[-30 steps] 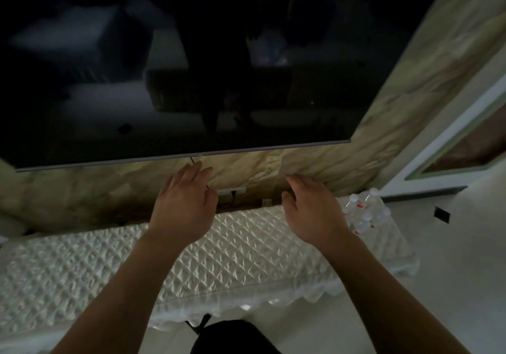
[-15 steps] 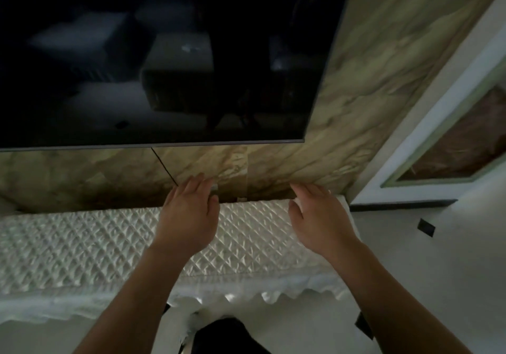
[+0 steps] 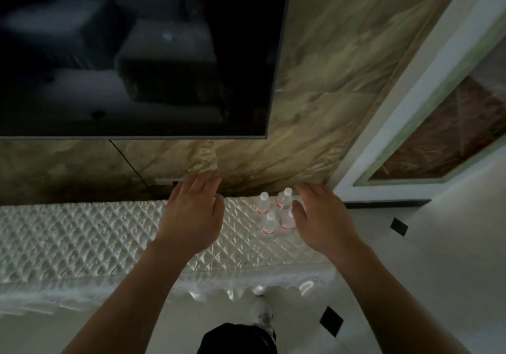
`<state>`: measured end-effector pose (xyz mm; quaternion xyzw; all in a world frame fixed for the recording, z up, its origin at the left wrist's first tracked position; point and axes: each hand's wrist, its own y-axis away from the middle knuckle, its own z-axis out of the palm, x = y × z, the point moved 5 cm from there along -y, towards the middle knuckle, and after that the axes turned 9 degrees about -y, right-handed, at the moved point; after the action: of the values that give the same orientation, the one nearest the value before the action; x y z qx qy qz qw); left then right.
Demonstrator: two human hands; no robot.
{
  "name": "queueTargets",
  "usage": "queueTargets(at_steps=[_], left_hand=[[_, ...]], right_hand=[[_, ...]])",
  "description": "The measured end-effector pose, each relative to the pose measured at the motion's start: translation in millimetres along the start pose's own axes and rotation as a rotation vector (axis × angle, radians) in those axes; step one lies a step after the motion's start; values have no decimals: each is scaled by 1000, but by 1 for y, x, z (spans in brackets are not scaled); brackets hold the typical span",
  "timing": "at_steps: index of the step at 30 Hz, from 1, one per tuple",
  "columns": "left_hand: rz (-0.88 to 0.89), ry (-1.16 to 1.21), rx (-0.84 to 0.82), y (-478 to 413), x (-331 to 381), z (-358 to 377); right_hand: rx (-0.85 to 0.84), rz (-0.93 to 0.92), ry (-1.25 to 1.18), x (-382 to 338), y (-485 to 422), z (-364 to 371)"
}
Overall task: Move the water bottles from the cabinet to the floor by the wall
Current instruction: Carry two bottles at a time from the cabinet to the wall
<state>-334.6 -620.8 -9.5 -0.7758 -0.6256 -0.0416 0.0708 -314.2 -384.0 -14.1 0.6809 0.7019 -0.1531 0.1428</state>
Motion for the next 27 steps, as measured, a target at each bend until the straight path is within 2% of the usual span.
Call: queueTargets(at_steps=[13, 27], left_hand=[[-41, 58, -73, -85, 64, 41], [-268, -1, -116, -80, 103, 66]], right_hand=[[-54, 27, -8, 93, -71, -22], [-211, -102, -63, 150, -100, -5]])
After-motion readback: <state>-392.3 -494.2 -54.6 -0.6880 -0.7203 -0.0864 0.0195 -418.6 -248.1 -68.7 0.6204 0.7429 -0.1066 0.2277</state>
